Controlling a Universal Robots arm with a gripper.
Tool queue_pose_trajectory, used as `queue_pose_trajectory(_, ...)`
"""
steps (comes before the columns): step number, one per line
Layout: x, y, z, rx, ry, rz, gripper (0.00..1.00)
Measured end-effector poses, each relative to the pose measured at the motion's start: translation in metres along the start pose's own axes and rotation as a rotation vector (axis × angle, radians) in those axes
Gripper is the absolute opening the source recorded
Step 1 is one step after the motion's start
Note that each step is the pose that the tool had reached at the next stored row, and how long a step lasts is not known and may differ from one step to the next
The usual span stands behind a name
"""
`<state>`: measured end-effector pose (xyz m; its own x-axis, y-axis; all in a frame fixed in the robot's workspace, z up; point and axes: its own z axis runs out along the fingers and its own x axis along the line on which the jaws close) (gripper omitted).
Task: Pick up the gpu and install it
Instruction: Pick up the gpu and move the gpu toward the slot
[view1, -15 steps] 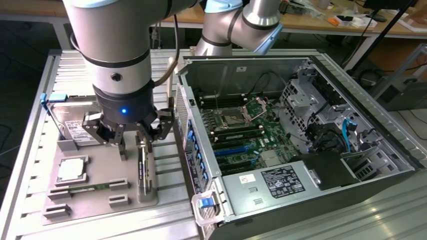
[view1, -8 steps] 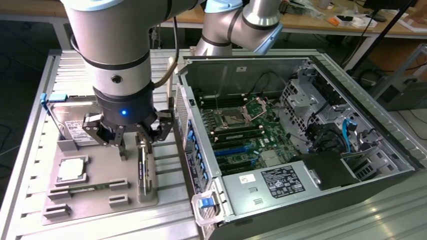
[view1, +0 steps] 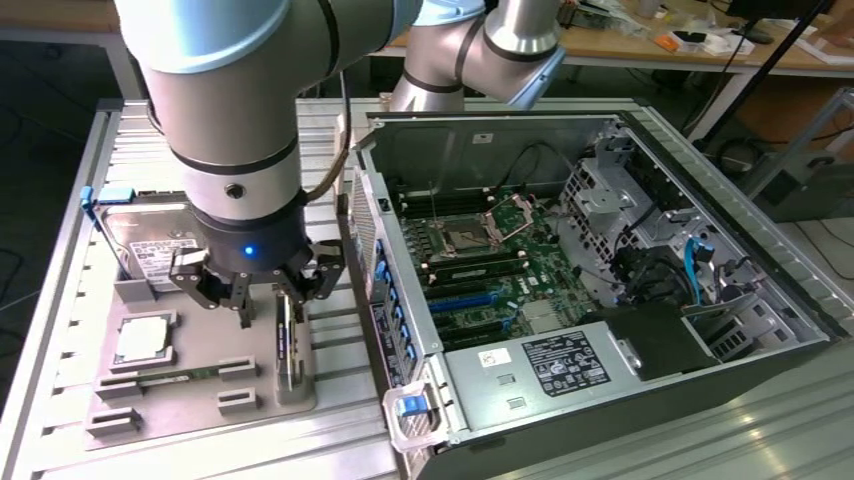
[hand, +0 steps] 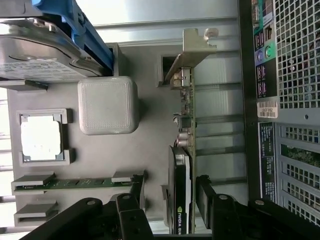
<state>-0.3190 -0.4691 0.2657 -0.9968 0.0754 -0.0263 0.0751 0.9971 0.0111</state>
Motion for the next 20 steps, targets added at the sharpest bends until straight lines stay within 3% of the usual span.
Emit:
queue_pose_trajectory(5, -0.007, -0.0005, 0.0054, 0.0, -0.0001, -0.004, 0.54)
queue_pose_trajectory(15, -0.0072, -0.0007, 0.009, 0.0, -0.0003, -0.004, 0.54)
queue_pose_trajectory(20, -0.0077, -0.0006, 0.0092, -0.0004, -0.0005, -0.004, 0.39)
